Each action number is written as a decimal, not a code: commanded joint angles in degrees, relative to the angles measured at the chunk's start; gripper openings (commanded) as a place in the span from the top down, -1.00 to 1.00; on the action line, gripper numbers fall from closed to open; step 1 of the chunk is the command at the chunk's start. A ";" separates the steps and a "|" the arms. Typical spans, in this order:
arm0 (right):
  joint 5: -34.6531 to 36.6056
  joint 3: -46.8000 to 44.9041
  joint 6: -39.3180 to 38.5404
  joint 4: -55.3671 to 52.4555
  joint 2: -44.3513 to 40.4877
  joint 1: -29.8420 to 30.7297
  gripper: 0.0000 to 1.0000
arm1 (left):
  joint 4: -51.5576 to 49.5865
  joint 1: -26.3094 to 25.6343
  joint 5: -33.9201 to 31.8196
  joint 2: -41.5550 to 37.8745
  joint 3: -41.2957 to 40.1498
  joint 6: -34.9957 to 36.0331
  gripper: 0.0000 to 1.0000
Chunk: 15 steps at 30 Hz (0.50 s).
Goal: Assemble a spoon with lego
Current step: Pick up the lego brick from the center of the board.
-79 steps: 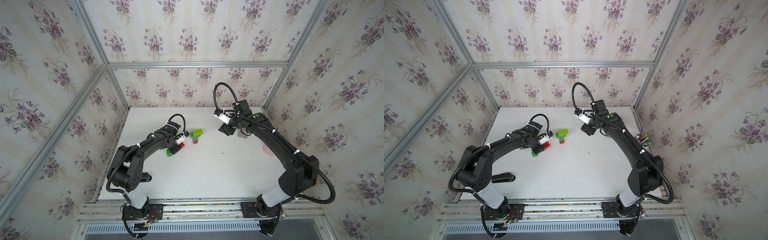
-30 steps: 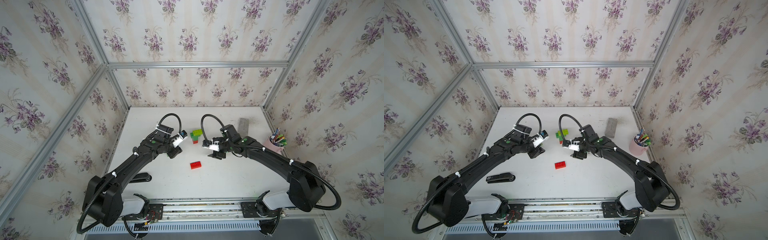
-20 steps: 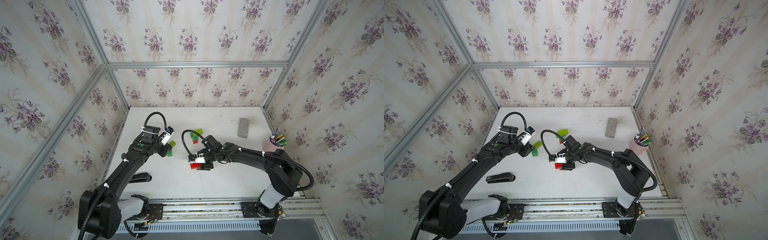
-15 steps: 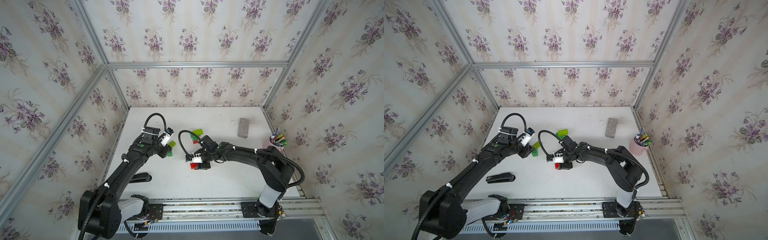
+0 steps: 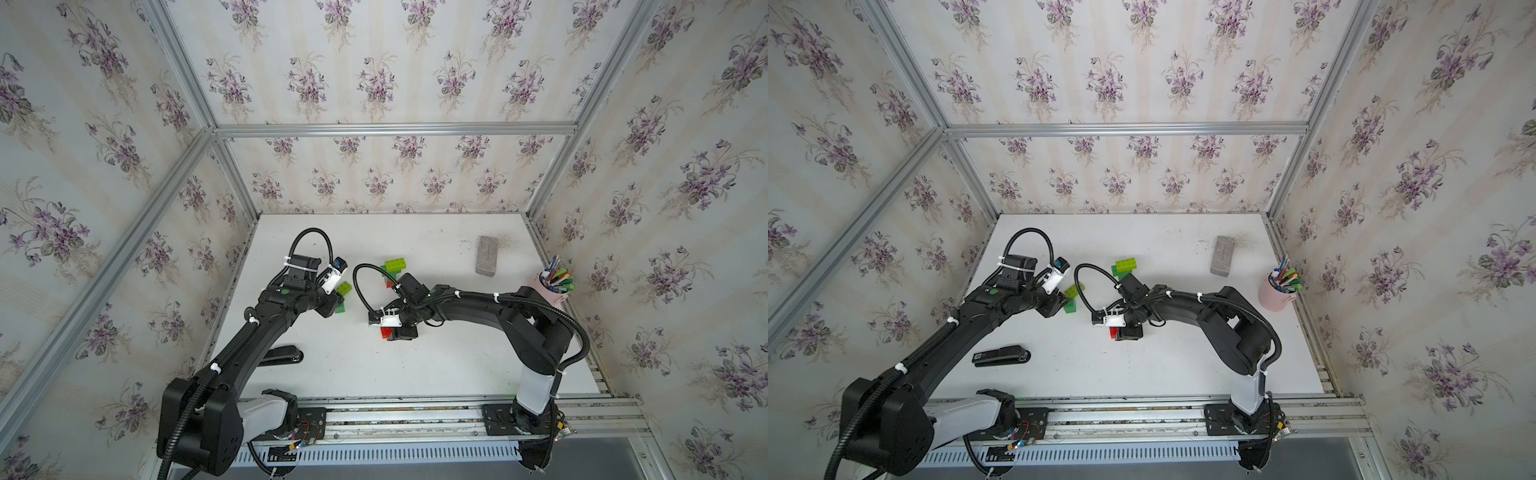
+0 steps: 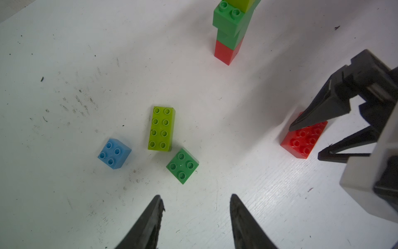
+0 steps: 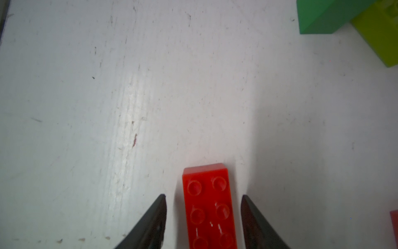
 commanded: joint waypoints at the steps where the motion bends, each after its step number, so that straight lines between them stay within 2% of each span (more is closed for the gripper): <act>1: -0.12 0.54 0.11 0.14 0.68 -0.05 -0.13 | 0.49 0.10 0.80 -0.02 -0.01 -0.21 -0.03; 15: 1.49 2.52 -0.32 -2.39 2.01 -0.07 0.34 | 0.47 0.10 1.78 0.26 0.14 -0.25 -0.03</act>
